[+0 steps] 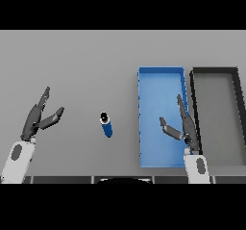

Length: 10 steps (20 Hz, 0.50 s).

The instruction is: Pick up the blue pipe and place it into the blue bin.

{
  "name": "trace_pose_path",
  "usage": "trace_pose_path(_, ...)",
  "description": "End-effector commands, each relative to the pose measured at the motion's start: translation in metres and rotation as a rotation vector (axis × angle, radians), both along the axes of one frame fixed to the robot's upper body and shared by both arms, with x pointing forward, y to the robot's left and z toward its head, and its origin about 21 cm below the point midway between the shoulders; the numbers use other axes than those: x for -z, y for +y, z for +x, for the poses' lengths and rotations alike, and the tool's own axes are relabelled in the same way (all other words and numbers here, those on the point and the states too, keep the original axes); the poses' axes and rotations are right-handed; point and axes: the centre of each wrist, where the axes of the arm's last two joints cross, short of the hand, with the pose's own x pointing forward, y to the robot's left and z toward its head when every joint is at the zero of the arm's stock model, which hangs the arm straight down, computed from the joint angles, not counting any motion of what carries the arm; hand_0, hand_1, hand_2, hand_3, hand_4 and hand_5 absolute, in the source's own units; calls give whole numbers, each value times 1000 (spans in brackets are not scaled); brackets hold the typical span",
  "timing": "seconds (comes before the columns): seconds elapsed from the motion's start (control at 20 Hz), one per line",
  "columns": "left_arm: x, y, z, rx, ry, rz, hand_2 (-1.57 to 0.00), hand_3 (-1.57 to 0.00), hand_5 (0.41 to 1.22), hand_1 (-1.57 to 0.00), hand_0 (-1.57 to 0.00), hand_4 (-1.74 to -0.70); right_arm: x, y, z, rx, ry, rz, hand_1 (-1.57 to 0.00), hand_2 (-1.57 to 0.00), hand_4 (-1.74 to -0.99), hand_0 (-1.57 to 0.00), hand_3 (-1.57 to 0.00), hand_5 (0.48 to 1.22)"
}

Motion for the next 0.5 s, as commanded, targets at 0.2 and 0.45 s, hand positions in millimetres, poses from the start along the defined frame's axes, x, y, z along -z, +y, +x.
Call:
trace_pose_path(0.2,-1,5,-3,115,9,-21,1,1,594,1,1,-966,-6,1,-2,-11,0,-17,1,1,-1197,1,1,621)
trace_pose_path(0.45,-3,-9,-23,311,83,11,1,1,535,1,1,-1048,-10,-1,0,-17,9,-26,1,1,-1176,1,1,615)
